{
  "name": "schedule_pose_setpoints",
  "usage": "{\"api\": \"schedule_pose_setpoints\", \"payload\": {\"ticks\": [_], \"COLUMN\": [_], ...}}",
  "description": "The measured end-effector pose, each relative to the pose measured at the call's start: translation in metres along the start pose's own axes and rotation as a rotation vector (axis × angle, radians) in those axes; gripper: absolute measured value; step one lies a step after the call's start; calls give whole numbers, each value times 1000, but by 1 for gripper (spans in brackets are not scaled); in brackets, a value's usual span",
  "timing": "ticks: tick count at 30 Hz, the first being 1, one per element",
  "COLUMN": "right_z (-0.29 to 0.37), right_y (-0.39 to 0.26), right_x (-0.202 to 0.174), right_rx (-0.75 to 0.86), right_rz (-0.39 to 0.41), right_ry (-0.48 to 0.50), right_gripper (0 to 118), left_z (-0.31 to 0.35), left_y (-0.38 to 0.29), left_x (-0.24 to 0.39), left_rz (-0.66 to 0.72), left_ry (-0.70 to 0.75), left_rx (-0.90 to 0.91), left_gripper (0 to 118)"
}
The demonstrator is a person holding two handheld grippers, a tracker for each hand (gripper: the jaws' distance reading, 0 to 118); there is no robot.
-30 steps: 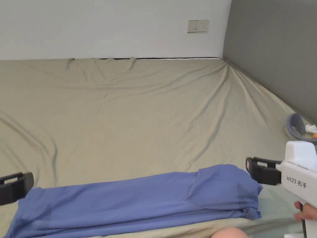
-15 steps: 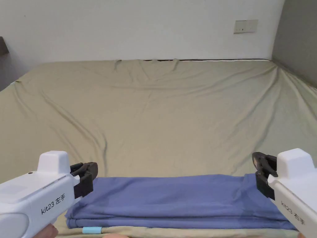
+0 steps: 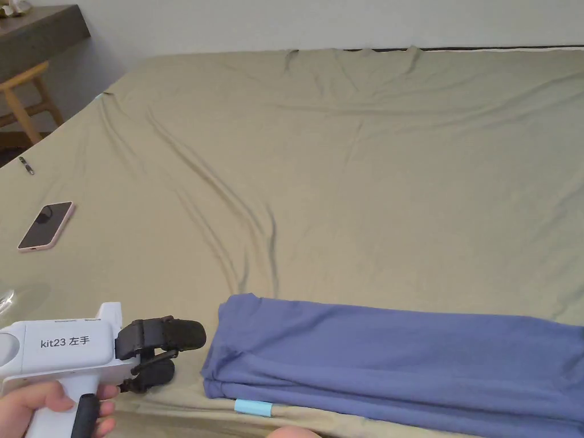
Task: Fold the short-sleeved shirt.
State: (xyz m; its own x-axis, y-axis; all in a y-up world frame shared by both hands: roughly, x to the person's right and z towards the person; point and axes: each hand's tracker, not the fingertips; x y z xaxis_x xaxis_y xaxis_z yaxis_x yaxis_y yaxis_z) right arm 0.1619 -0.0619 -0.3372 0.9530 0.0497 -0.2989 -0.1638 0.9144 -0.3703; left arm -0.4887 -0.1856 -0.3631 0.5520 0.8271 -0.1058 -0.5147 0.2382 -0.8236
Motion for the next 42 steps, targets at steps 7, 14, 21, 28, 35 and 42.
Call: {"api": "schedule_pose_setpoints", "payload": {"ticks": [7, 14, 21, 28, 35, 42], "right_z": [-18, -29, -31, -22, -21, -34], "right_y": [-1, 4, 5, 7, 14, 17], "right_x": [11, 20, 19, 15, 11, 1], "right_rx": [-70, -67, -76, -64, -47, -23], "right_rz": [-134, -132, -135, -102, -83, -67], "right_ry": [10, -20, -2, 6, 69, 149], "right_gripper": [0, 0, 0, 0, 0, 0], "left_z": [-56, -96, -124, -95, -24, 21], "left_y": [8, 17, 5, 40, 69, 93], "left_x": [-3, 25, 41, 70, 109, 112], "left_rz": [64, -38, -89, -120, -208, -208], "left_ry": [-233, -212, 130, 157, 240, 617], "left_rx": [-24, -131, -197, -232, -145, -130], "left_gripper": [113, 112, 7, 7, 6, 6]}}
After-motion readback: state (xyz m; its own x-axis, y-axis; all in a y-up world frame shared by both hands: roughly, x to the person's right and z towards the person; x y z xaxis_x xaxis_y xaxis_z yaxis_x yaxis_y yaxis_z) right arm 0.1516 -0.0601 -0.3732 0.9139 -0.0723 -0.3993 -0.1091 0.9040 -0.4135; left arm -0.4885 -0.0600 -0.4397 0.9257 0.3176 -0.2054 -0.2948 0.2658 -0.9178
